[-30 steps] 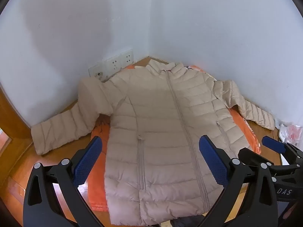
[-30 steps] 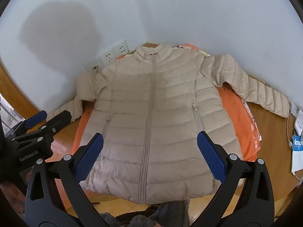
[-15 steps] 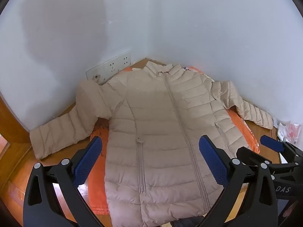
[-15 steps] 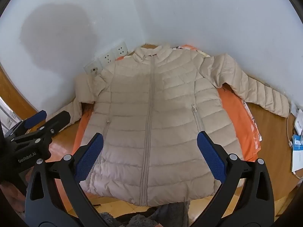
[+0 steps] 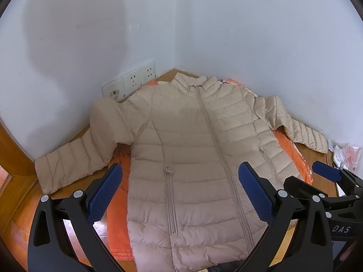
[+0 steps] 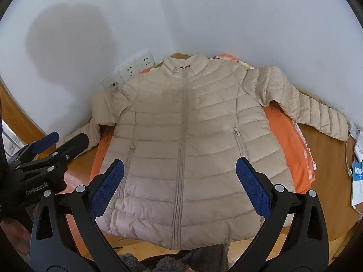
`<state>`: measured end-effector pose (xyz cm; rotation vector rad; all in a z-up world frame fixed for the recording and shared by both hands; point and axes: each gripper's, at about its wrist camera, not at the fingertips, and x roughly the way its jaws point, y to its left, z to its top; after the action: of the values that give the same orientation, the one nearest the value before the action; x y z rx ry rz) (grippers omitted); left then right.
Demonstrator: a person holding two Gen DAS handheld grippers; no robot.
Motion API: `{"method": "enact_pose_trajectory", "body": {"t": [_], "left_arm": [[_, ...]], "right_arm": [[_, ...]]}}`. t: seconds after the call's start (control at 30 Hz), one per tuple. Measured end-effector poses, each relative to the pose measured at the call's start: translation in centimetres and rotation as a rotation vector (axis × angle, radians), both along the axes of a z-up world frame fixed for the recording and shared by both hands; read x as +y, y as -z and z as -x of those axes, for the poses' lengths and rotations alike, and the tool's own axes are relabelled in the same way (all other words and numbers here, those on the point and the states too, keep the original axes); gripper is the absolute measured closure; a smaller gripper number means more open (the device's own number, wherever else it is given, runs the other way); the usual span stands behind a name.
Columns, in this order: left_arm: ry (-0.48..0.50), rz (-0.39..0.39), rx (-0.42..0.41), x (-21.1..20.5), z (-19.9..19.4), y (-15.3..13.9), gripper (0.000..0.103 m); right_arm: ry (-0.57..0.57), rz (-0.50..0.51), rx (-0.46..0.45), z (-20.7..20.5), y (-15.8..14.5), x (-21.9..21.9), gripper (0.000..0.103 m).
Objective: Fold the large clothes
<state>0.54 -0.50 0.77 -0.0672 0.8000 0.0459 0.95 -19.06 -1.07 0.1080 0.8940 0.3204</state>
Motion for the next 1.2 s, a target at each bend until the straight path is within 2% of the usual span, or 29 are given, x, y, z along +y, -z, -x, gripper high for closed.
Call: {"method": "enact_pose_trajectory", "body": {"t": [1.2], "left_arm": [[0.027, 0.002, 0.017, -0.1, 0.4, 1.2, 0.006]], "right_arm": [[-0.009, 0.004, 0.0, 0.2, 0.2, 0.6, 0.004]]}}
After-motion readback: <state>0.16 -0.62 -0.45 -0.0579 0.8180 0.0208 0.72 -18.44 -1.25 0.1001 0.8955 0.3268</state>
